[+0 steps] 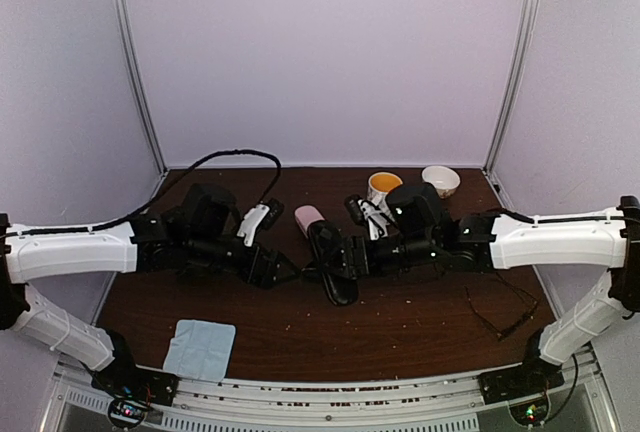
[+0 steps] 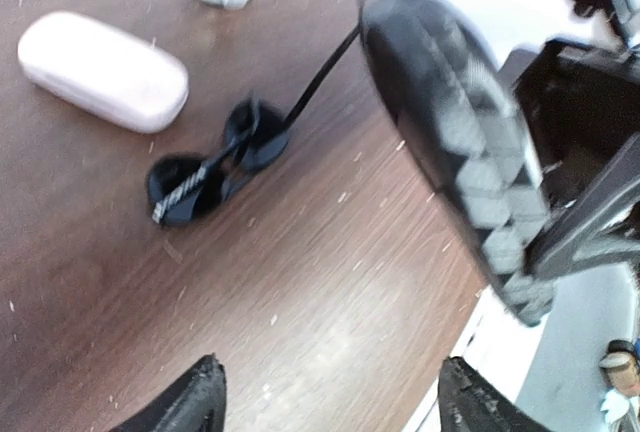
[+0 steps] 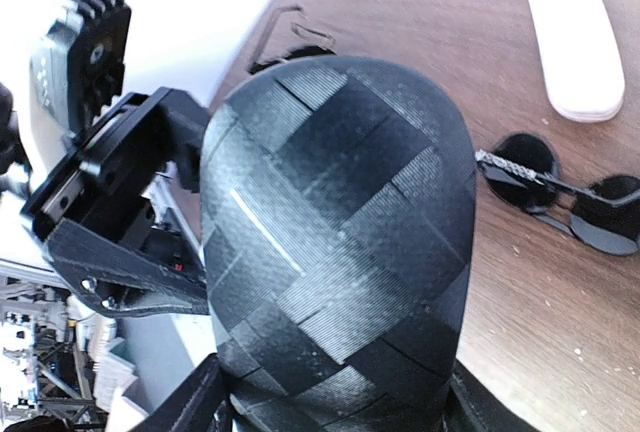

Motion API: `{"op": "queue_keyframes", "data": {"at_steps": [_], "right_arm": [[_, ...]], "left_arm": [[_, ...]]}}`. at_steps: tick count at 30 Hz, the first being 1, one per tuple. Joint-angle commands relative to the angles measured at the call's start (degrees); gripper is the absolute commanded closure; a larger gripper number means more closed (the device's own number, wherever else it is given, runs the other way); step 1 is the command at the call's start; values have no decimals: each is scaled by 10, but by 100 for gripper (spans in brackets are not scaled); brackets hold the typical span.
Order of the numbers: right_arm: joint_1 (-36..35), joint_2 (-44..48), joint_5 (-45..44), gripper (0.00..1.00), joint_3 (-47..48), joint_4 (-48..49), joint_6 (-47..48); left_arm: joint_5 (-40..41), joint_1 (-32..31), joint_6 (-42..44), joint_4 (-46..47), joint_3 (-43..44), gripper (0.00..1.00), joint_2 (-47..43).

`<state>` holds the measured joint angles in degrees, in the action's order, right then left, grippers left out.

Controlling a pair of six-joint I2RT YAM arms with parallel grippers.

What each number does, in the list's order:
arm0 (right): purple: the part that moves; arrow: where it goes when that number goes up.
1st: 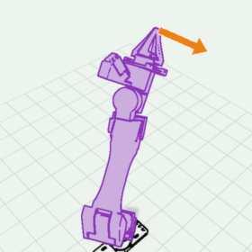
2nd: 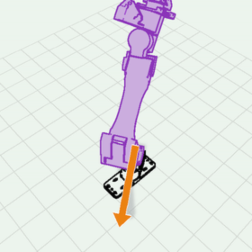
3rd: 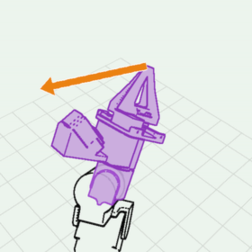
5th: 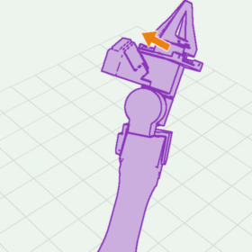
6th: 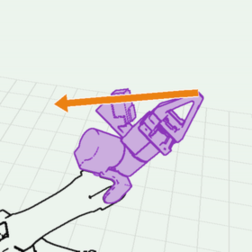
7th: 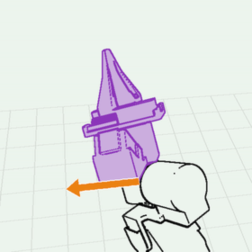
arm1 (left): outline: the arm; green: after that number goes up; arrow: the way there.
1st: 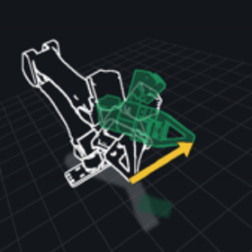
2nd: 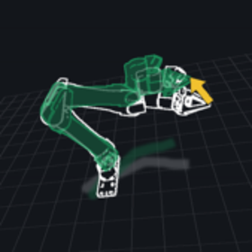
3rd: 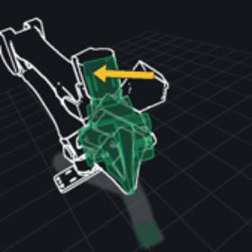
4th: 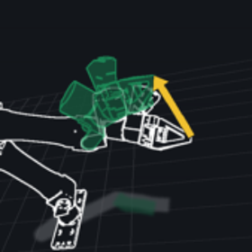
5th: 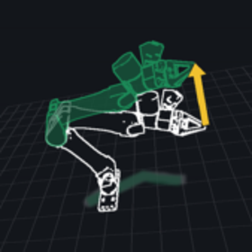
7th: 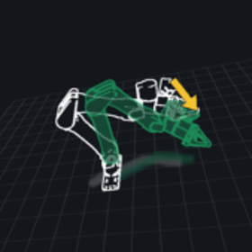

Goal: Organize the sunglasses

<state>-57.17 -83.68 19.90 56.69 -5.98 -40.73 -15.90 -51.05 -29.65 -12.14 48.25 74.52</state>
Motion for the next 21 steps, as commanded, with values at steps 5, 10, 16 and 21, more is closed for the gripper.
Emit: {"op": "queue_keyframes", "data": {"at_steps": [5, 10, 16, 21], "right_arm": [[7, 54, 40, 81, -37, 138, -10], [7, 69, 51, 85, -50, 168, -11], [9, 82, 72, 87, -80, 226, -35], [10, 92, 97, 89, -108, 297, -65]], "left_arm": [[-43, 3, -27, 80, 55, 16, -15], [-71, 3, -45, 121, 65, 15, -9], [-79, 3, -56, 137, 65, 17, -2], [-79, 3, -62, 142, 59, 21, 2]]}}
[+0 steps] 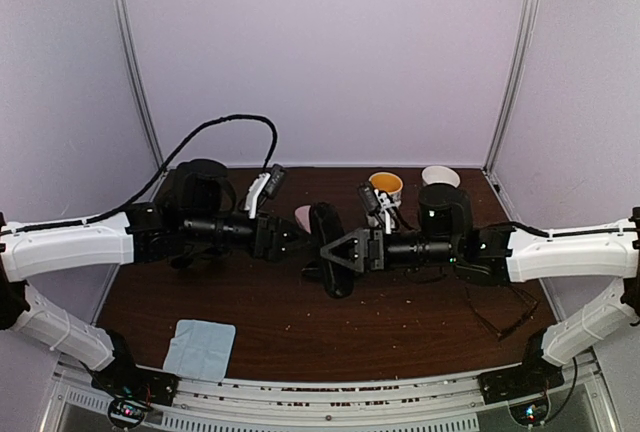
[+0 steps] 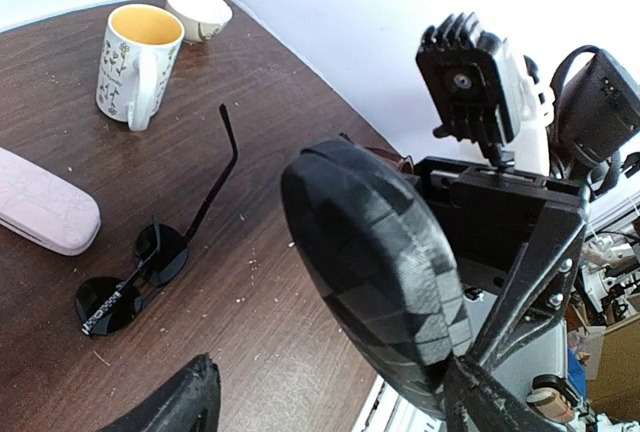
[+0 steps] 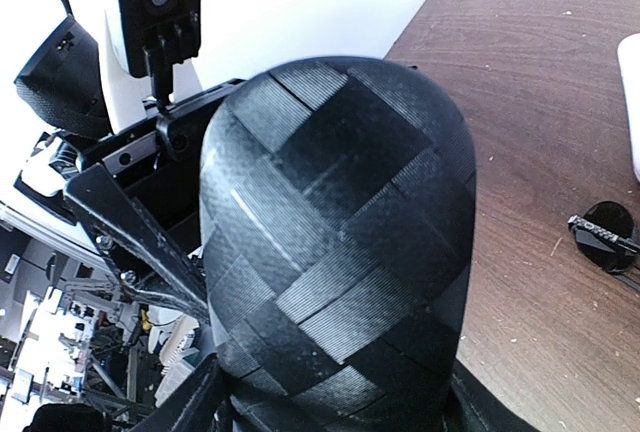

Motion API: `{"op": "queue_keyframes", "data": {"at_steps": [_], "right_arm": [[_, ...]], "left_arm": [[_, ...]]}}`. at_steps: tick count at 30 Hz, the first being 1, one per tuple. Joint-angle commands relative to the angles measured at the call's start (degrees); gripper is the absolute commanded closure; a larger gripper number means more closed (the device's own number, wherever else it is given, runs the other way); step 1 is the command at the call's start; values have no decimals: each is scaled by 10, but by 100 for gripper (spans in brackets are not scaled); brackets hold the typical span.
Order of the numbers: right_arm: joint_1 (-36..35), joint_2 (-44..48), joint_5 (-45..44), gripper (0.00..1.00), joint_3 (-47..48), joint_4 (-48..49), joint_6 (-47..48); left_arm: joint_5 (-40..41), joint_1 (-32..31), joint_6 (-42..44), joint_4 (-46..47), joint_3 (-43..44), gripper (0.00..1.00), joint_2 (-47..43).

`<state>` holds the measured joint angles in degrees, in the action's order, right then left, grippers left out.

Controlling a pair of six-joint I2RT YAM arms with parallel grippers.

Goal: Organize the sunglasses

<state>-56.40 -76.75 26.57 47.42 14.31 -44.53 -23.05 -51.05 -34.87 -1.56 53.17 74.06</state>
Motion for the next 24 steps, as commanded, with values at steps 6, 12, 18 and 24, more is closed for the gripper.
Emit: {"op": "queue_keyframes", "data": {"at_steps": [6, 12, 18, 24], "right_arm": [[3, 37, 57, 94, -26, 141, -39], [2, 56, 70, 98, -18, 134, -21], [2, 63, 79, 99, -15, 139, -21], [2, 69, 91, 99, -14, 144, -22]], "left_arm": [[7, 3, -15, 35, 3, 23, 13], [28, 3, -20, 25, 0, 26, 35], [39, 3, -21, 20, -1, 27, 56], [52, 4, -18, 12, 0, 29, 75]]}}
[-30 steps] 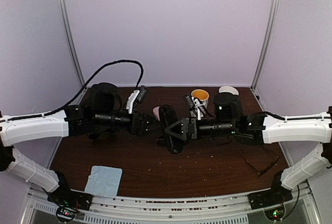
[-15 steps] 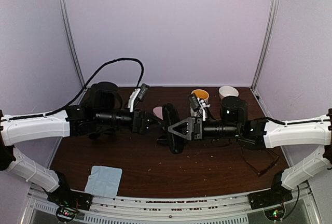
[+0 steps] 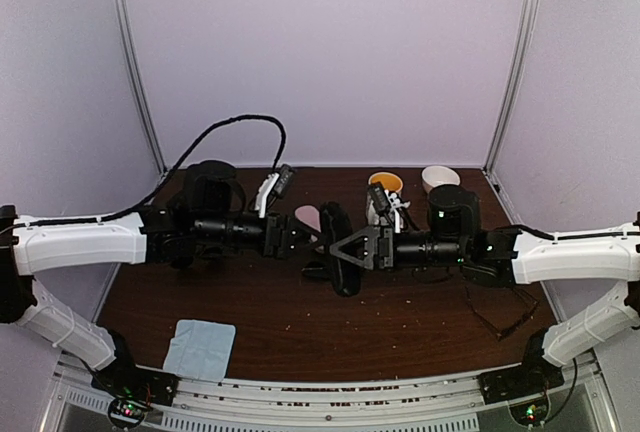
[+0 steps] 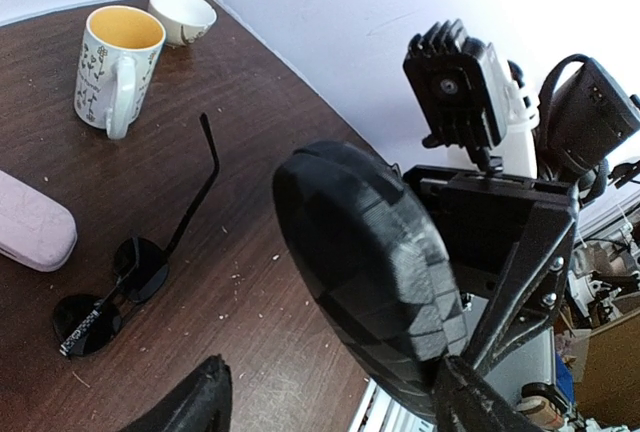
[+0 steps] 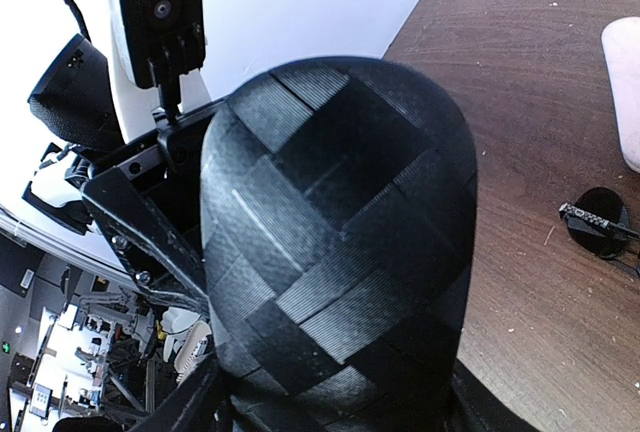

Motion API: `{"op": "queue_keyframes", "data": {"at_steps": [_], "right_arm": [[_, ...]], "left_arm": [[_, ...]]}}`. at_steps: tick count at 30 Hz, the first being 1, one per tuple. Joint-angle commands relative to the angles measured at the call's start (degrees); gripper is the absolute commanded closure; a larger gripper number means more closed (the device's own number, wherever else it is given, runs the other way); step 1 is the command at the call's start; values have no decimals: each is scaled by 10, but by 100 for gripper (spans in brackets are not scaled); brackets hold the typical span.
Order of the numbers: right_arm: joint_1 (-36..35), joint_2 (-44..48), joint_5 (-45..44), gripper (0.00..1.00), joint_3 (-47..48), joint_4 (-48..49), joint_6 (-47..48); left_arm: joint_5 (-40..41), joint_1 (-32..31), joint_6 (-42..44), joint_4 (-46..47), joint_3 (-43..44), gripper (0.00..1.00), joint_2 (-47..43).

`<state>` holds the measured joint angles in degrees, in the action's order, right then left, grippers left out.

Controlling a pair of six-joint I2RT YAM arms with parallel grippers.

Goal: Organize the sunglasses

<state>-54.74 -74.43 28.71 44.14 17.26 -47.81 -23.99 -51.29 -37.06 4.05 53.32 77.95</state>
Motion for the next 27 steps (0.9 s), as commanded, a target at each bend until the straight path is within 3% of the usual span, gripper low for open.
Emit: {"op": "queue_keyframes", "data": {"at_steps": [1, 27], "right_arm": [[-15, 48, 68, 99, 20, 114, 11], [-14, 73, 80, 100, 24, 105, 15]], "left_arm": [[63, 7, 4, -43, -3, 29, 37], [99, 30, 2, -47, -41, 34, 64]]}}
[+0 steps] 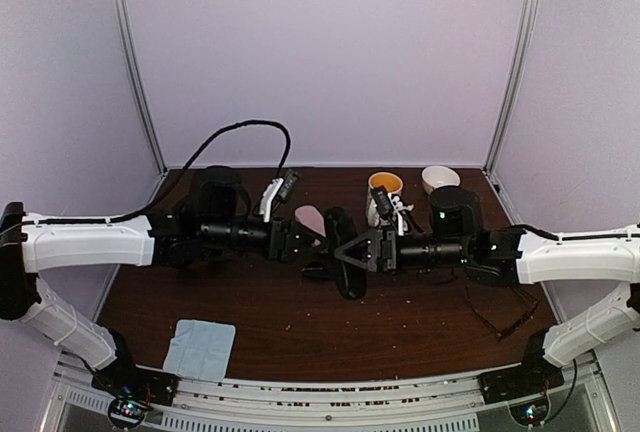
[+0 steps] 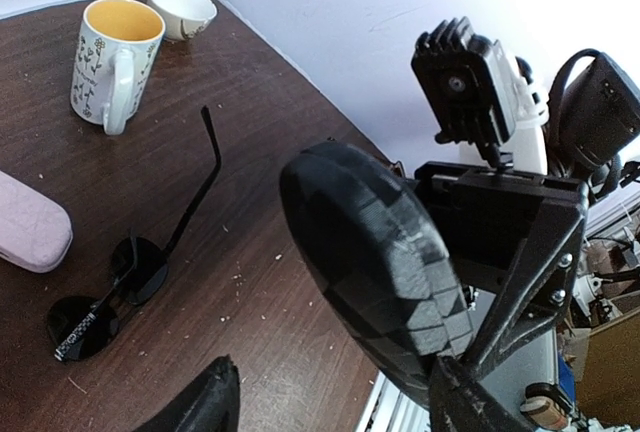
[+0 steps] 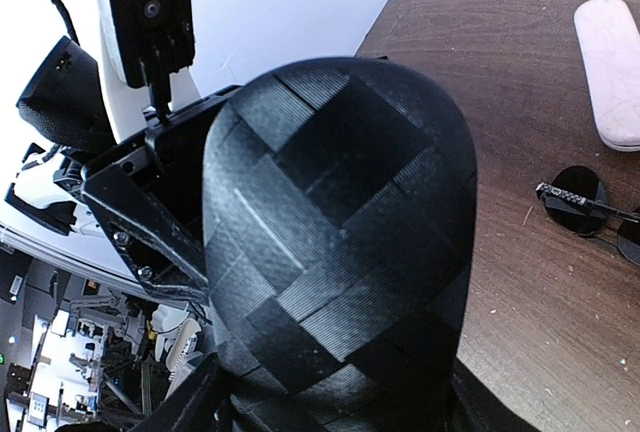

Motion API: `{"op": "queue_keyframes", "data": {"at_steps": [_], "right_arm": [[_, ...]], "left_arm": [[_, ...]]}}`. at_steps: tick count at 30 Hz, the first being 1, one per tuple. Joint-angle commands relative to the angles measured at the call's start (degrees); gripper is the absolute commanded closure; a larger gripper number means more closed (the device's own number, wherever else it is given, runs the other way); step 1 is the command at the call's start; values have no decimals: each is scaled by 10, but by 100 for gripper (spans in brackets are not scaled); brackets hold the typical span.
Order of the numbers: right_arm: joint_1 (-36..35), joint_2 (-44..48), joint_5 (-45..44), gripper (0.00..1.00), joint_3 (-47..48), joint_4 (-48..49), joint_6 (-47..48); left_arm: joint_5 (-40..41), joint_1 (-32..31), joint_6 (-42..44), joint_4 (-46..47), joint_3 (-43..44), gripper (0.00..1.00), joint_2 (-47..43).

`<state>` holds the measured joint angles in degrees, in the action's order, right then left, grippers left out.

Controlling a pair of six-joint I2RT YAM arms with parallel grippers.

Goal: Organize the sunglasses

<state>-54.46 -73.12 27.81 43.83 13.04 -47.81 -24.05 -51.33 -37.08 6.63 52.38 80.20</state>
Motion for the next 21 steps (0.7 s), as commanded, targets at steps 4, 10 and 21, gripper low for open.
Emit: {"op": "queue_keyframes", "data": {"at_steps": [4, 10, 21], "right_arm": [[-18, 63, 84, 100, 28, 135, 17], [-13, 67, 49, 100, 26, 80, 42], [-4, 9, 131, 100, 81, 92, 70]], "left_arm": [[102, 34, 2, -72, -33, 35, 45], [63, 34, 19, -22, -54, 26, -13], [-106, 34, 21, 144, -77, 2, -124]]}}
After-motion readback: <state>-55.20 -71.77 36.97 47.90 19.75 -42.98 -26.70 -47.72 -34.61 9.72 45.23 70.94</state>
